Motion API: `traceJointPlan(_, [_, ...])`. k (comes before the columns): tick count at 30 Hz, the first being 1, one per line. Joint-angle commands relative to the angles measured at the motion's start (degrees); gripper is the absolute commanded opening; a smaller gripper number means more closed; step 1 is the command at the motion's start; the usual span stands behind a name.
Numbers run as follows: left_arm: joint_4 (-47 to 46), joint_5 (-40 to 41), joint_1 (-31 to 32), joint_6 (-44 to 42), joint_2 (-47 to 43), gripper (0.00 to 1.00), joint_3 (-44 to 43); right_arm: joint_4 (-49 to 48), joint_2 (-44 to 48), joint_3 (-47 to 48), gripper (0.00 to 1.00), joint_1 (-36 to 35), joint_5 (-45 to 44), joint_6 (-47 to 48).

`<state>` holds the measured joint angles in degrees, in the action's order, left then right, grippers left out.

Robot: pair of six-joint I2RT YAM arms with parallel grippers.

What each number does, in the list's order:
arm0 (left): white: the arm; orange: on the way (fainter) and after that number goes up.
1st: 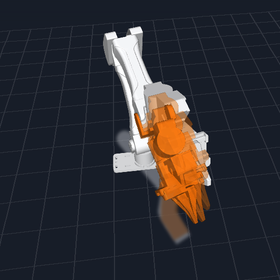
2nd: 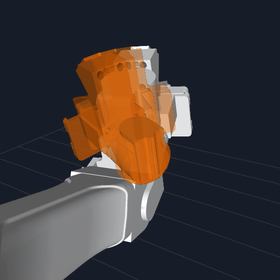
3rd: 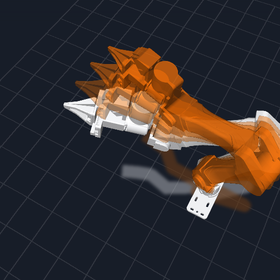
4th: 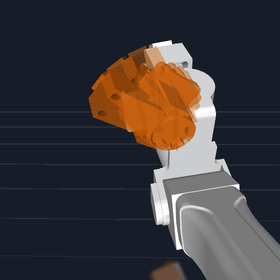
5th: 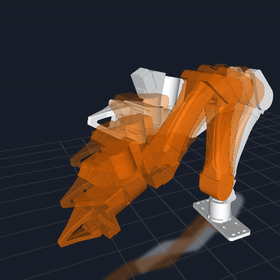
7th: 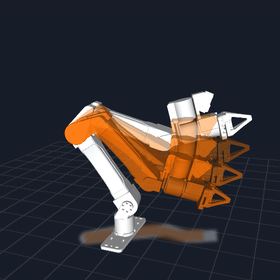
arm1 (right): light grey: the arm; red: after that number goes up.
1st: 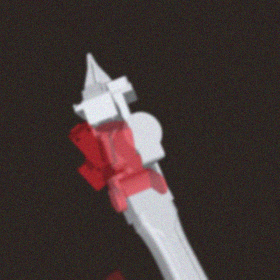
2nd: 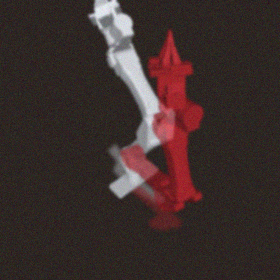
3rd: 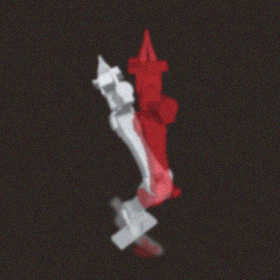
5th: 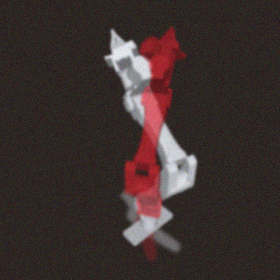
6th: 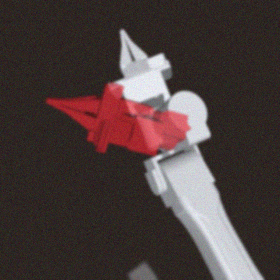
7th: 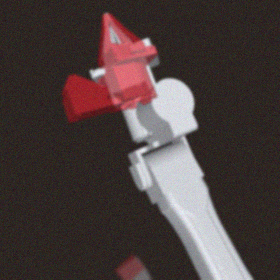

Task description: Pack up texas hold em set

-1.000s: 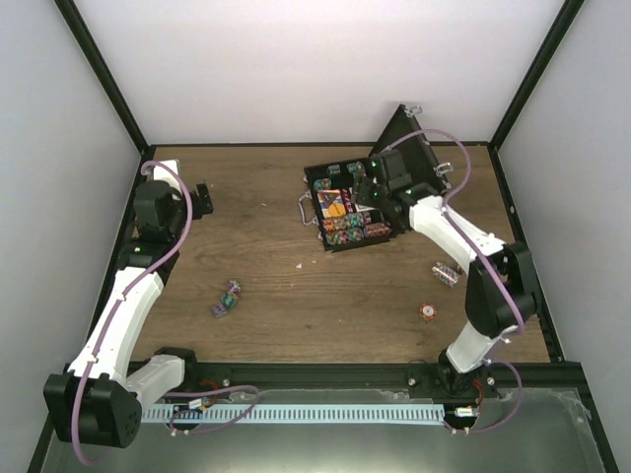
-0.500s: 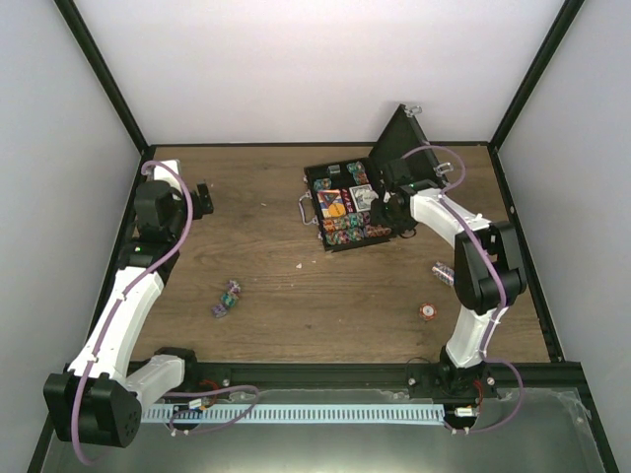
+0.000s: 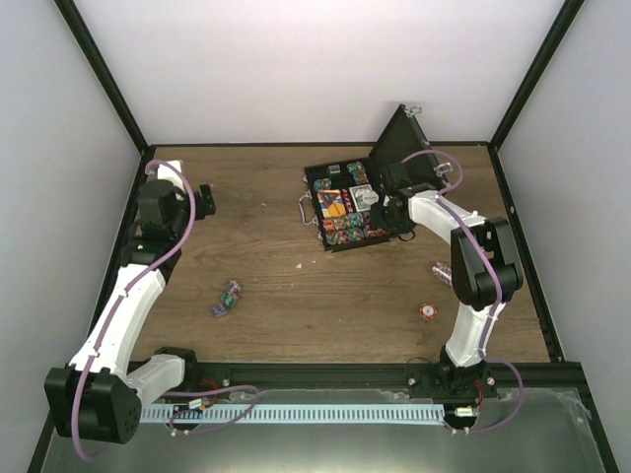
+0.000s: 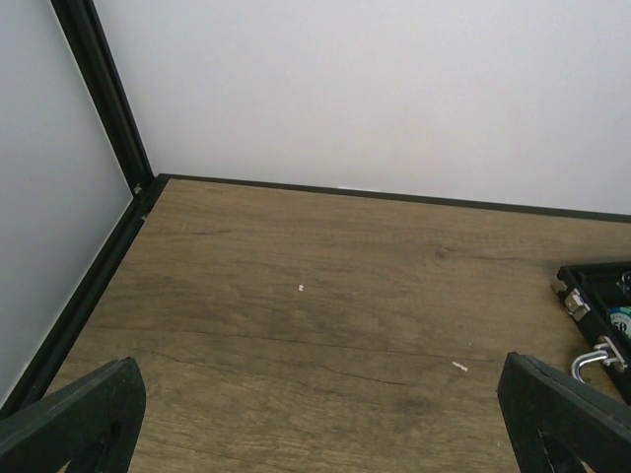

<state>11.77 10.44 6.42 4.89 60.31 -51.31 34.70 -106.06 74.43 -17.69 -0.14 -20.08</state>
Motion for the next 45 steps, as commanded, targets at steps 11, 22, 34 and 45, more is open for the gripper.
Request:
traceJointPlan(11, [-0.2,0.4,0.4,-0.2,0.4,1.0,0.4,-2.1,-2.8,-0.8,0.59,0.2,19.2,3.9])
traceJointPlan(22, [-0.1,0.4,0.5,-0.3,0.5,1.0,0.4,-1.3,-3.6,-0.2,0.59,-2.0,21.8,4.7])
traceJointPlan(34, [0.0,0.5,0.5,-0.4,0.7,1.0,0.4,0.6,-2.9,0.2,0.64,-5.3,0.8,-2.6])
traceJointPlan(45, [0.4,-7.9,5.6,2.2,4.4,0.99,-1.3,-6.0,-3.8,-1.6,0.58,-5.7,17.5,-1.4])
